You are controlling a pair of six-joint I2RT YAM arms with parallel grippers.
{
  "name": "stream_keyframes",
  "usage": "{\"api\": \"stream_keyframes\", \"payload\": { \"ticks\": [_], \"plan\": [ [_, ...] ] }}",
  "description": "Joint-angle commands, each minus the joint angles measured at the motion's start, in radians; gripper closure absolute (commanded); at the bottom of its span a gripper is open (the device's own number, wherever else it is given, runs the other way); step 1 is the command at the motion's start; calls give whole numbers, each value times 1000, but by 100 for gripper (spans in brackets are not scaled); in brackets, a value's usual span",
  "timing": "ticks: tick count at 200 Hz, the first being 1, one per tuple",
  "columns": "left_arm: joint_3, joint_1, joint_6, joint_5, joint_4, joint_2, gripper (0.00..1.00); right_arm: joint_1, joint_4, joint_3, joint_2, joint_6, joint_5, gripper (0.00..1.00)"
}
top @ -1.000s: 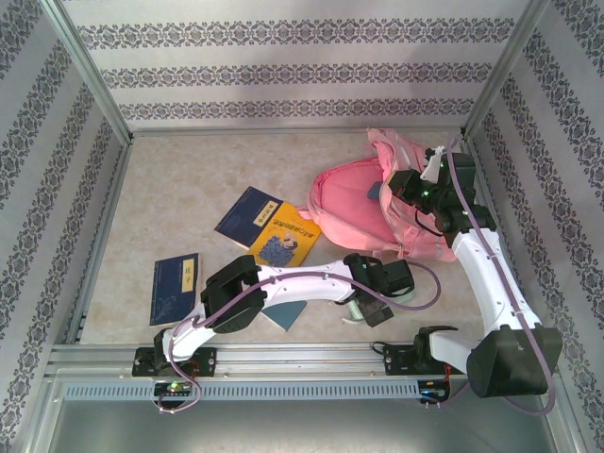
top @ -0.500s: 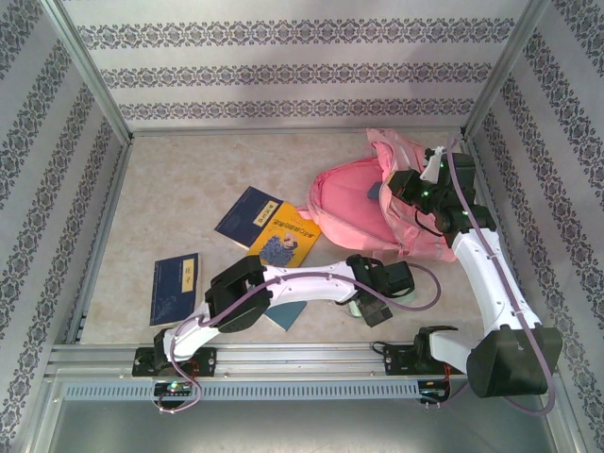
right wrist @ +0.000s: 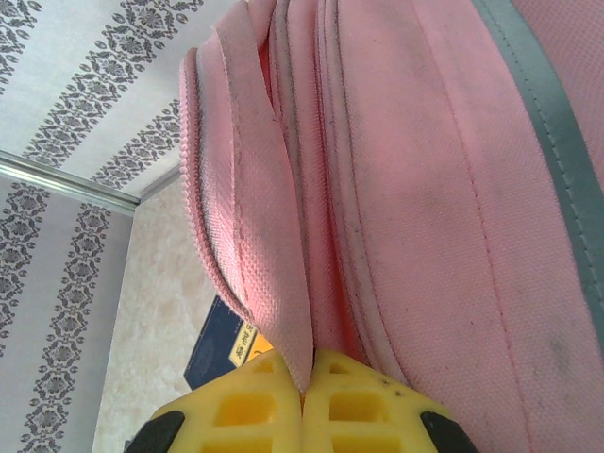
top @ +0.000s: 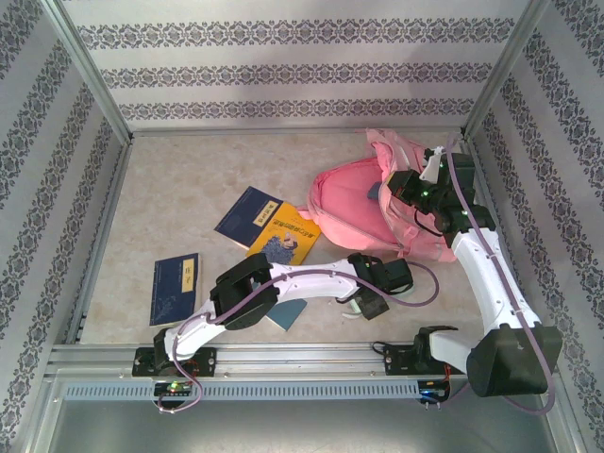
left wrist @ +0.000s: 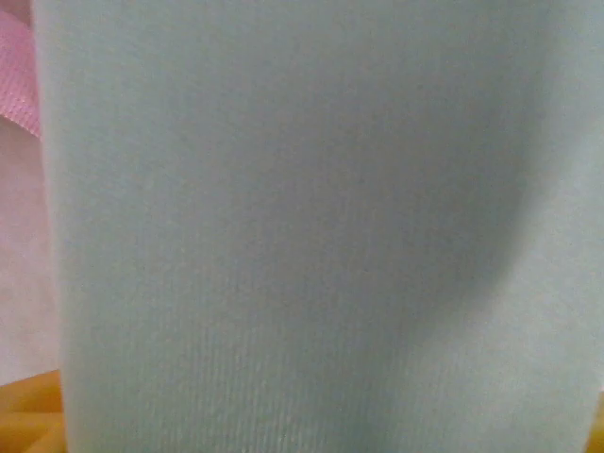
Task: Pack the student bag
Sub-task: Pick up the personal item from the bottom-right of the table.
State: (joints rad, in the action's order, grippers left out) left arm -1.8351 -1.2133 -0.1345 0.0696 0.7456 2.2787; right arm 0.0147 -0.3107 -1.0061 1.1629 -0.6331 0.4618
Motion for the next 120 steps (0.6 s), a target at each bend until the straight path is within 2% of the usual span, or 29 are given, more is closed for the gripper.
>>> {"api": "stream_keyframes", "payload": {
  "ticks": [1, 40, 73, 96, 120],
  "plan": [
    [101, 25, 5, -7, -23, -126, 36, -21, 2, -7, -27, -9, -18, 100],
    [334, 42, -10, 4, -59, -395, 39, -21, -44, -48, -67, 19, -79, 100],
    [479, 125, -47, -25, -66, -629, 39, -21, -37, -77, -74, 47, -68, 100],
    [443, 226, -29, -69, -44, -682, 38, -21, -11, -91, -59, 66, 5, 100],
    [242, 290, 55, -74, 38, -564, 38, -15, 32, -91, -60, 88, 77, 100]
  ]
}}
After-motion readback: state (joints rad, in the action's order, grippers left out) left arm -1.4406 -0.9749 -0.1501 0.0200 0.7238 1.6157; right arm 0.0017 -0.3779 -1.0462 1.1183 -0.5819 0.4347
